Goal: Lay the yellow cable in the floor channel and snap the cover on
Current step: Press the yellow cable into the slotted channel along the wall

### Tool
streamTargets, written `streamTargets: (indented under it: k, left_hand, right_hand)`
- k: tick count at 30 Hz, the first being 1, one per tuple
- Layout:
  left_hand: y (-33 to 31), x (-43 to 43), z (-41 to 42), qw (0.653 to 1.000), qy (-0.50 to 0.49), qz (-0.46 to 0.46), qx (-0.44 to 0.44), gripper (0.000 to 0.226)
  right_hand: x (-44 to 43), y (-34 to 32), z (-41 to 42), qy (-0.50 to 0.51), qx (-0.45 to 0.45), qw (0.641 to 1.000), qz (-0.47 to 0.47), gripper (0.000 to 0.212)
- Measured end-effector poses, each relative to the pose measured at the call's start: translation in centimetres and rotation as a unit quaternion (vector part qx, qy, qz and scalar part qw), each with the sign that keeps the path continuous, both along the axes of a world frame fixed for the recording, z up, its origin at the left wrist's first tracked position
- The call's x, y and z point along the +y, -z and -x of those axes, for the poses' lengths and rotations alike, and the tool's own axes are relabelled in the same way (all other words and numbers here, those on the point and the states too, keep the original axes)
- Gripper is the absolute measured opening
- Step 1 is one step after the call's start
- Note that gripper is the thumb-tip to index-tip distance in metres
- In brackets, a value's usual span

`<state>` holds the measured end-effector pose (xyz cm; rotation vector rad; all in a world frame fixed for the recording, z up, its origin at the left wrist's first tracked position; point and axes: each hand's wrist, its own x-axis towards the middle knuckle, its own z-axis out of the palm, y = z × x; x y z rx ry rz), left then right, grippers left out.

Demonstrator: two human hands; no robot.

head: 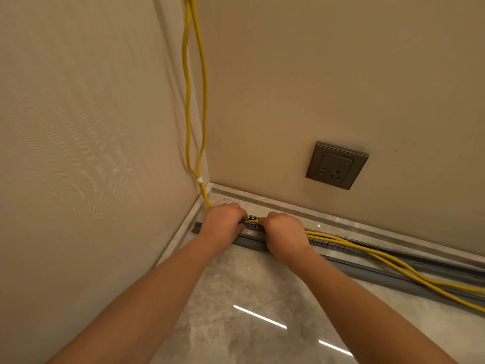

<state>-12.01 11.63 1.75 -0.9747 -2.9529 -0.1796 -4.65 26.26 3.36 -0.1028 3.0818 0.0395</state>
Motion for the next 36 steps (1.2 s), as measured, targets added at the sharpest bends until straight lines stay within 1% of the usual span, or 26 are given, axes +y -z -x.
streamTargets:
  k: [4, 8, 12, 17, 19, 22, 24, 27, 30, 33, 36]
  left_hand:
    - [0.0, -0.1, 0.0, 1.0, 0.002, -0.021, -0.007, 0.028]
    - [-0.1, 0.0, -0.2, 1.0, 0.01, -0.002, -0.006, 0.029]
    - [-0.5, 0.4, -0.2, 0.999, 0.008, 0.034, -0.009, 0.028]
    - [-1.0, 1.3, -0.1, 0.995, 0.018, 0.097, 0.018, 0.024]
    - [-0.9, 1.3, 0.0, 0.994, 0.02, 0.107, 0.02, 0.025]
    - [-0.8, 1.1, 0.1, 0.993, 0.026, 0.113, 0.019, 0.026]
    - [-0.5, 0.9, 0.0, 0.993, 0.025, 0.112, 0.021, 0.022]
    - [0.1, 0.4, -0.1, 0.997, 0.0, 0.08, 0.013, 0.02]
    - [0.7, 0.1, -0.3, 0.999, -0.012, 0.043, 0.001, 0.023]
    - [0.5, 0.3, -0.5, 0.999, -0.007, 0.048, 0.004, 0.024]
    - [0.0, 0.5, -0.8, 0.998, 0.001, 0.053, 0.025, 0.024]
  right_hand:
    - [0.0, 0.2, -0.1, 0.018, 0.016, 0.998, 0.062, 0.033]
    - [0.0, 0.9, 0.1, 0.042, 0.021, 0.993, 0.106, 0.034]
    - [-0.3, 1.2, 0.2, 0.051, 0.002, 0.994, 0.095, 0.031]
    - [0.1, 1.0, 0.4, 0.072, 0.006, 0.989, 0.127, 0.027]
    - [-0.1, 1.0, 0.4, 0.074, 0.004, 0.991, 0.115, 0.027]
    - [-1.0, 0.4, 1.1, 0.063, -0.033, 0.997, 0.038, 0.028]
    - [-1.5, 0.1, 1.5, 0.052, -0.056, 0.997, 0.003, 0.03]
    - [-1.4, 0.0, 1.7, 0.056, -0.062, 0.996, 0.002, 0.028]
    - [-0.7, 0.2, 1.2, 0.067, -0.044, 0.995, 0.053, 0.027]
    - [0.1, 0.5, 0.5, 0.067, -0.02, 0.99, 0.121, 0.029]
    - [0.9, 0.0, -0.3, 0.079, -0.014, 0.975, 0.209, 0.037]
